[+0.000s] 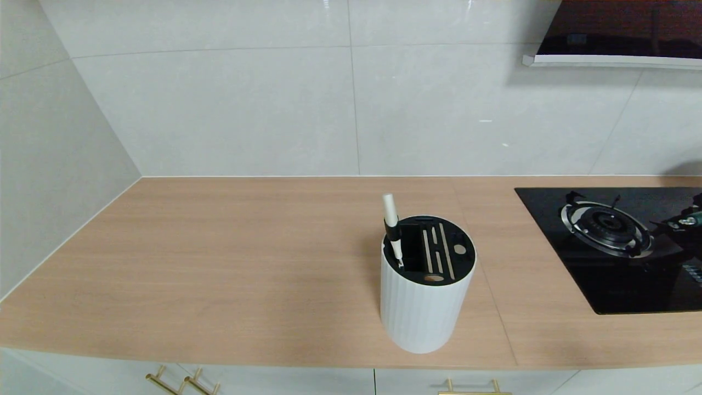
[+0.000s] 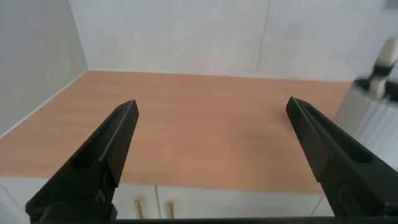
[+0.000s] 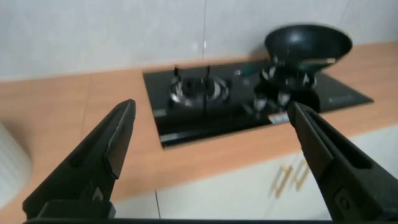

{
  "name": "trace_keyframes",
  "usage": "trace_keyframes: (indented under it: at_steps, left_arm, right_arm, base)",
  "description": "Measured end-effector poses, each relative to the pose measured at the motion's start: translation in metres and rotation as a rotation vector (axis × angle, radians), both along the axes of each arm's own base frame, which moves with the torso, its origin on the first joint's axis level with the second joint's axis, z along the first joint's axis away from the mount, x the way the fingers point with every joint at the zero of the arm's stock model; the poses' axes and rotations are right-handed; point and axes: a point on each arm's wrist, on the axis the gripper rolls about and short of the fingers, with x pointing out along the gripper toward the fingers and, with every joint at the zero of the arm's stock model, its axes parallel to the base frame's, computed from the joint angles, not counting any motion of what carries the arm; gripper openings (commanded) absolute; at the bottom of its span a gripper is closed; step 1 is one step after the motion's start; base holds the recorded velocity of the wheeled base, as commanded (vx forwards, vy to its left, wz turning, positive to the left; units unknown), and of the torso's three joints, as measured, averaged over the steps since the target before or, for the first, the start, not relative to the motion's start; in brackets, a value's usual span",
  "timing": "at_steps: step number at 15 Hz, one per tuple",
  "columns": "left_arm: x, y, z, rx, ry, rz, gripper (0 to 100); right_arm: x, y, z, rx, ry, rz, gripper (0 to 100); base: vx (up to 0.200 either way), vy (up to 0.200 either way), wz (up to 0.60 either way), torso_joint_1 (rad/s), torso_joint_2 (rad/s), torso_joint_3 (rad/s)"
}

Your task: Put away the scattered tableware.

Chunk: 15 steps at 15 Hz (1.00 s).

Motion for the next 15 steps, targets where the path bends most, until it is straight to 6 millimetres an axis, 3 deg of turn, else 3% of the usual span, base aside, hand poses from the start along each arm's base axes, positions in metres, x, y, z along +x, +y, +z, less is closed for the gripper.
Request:
trace_keyframes:
  at_steps: [1, 3, 5, 9, 15]
  left_arm:
    - [0.005, 0.000, -0.016, 0.018, 0.078, 0.001, 100]
    - [0.008, 0.000, -0.027, 0.036, 0.125, -0.002, 100]
    - [0.008, 0.000, -0.029, 0.017, 0.133, -0.005, 100]
    - [0.008, 0.000, -0.030, 0.010, 0.135, -0.005, 100]
    - [0.008, 0.000, -0.030, 0.009, 0.135, -0.005, 100]
  right_arm:
    - [0.007, 0.001, -0.014, 0.014, 0.031, 0.036, 100]
    - [0.014, 0.002, -0.037, 0.057, 0.142, 0.108, 100]
    - [0.015, 0.005, -0.041, 0.083, 0.147, 0.239, 100]
    - [0.016, 0.007, -0.045, 0.004, 0.202, 0.338, 100]
    - [0.016, 0.007, -0.046, 0.021, 0.206, 0.353, 100]
  base:
    - [0.000, 0.000, 0.00, 0.000, 0.00, 0.000]
    - [0.000, 0.000, 0.00, 0.000, 0.00, 0.000]
    - [0.000, 0.000, 0.00, 0.000, 0.00, 0.000]
    - [0.000, 0.000, 0.00, 0.000, 0.00, 0.000]
    - [0.000, 0.000, 0.00, 0.000, 0.00, 0.000]
